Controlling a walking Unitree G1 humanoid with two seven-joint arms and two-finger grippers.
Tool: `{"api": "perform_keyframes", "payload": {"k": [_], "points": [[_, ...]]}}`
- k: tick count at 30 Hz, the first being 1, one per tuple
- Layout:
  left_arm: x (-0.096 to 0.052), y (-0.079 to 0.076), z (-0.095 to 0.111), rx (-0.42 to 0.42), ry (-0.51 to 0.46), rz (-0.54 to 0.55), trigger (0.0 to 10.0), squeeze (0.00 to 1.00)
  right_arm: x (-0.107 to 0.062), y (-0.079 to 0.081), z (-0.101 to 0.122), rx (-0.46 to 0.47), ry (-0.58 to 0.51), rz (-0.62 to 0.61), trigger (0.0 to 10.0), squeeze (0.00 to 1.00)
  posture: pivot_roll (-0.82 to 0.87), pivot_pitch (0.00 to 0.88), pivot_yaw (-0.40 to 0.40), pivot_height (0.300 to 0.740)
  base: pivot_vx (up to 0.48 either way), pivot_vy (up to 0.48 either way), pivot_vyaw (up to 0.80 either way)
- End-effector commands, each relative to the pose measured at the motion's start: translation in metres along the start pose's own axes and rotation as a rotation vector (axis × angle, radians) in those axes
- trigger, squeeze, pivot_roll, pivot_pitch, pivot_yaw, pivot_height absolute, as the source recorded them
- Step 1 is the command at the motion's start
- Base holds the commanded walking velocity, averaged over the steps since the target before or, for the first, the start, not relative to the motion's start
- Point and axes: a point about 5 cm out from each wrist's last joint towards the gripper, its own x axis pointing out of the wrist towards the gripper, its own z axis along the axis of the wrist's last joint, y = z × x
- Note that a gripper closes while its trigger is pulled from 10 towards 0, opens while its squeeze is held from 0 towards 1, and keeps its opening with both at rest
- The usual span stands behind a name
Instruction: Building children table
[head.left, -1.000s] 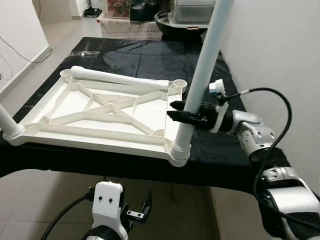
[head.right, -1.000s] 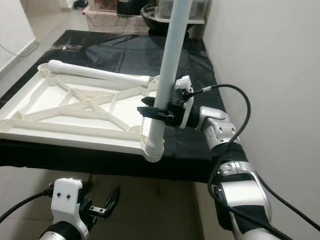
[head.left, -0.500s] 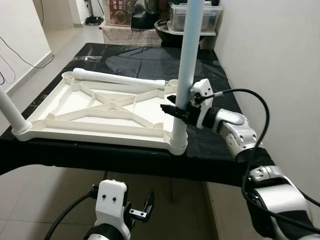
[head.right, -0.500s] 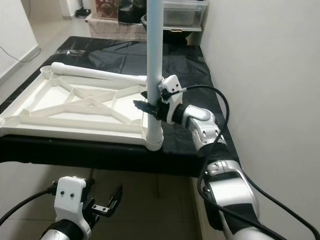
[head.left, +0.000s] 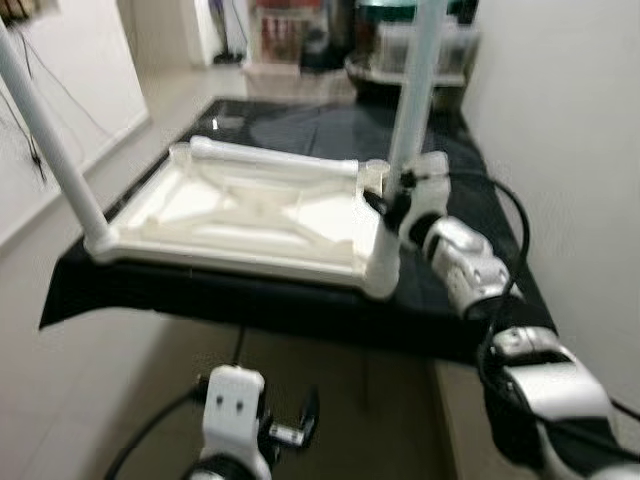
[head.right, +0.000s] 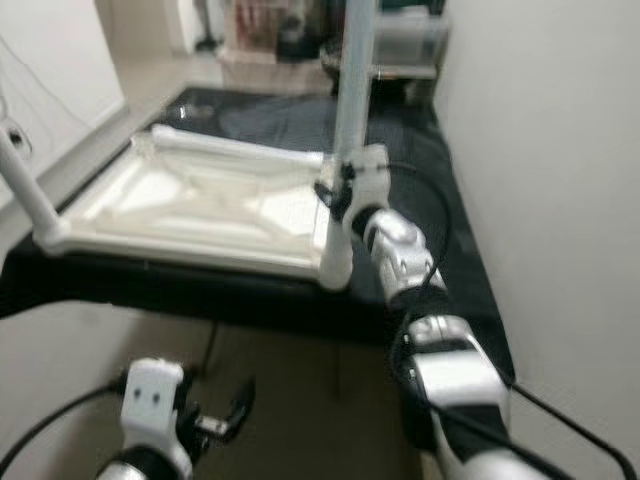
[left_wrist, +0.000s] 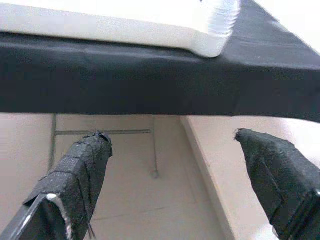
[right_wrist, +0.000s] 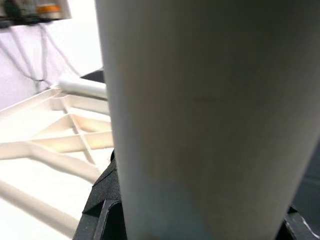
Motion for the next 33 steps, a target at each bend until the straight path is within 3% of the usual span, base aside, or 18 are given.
{"api": "perform_keyframes", "payload": {"k": [1, 11, 21, 33], "points": [[0.0, 0.0, -0.003, 0.003, 0.017, 0.001, 10.0, 0.0, -0.009, -0.007, -0.045, 0.075, 0.178, -0.113, 10.0, 0.0, 0.07, 0.143, -0.051, 0.74, 0.0, 0.0, 0.0], [0.001, 0.0, -0.004, 0.003, 0.016, 0.001, 10.0, 0.0, -0.009, -0.004, -0.045, 0.077, 0.126, -0.34, 10.0, 0.0, 0.07, 0.142, -0.049, 0.74, 0.0, 0.0, 0.0], [0.004, 0.001, -0.006, 0.006, 0.014, 0.001, 10.0, 0.0, -0.017, 0.027, -0.03, -0.053, -0.073, -0.498, 10.0, 0.0, 0.06, 0.126, -0.052, 0.74, 0.0, 0.0, 0.0], [0.008, 0.0, -0.007, 0.009, 0.01, -0.005, 10.0, 0.0, -0.019, 0.041, -0.041, -0.081, 0.016, -0.622, 10.0, 0.0, 0.06, 0.104, -0.053, 0.74, 0.0, 0.0, 0.0]]}}
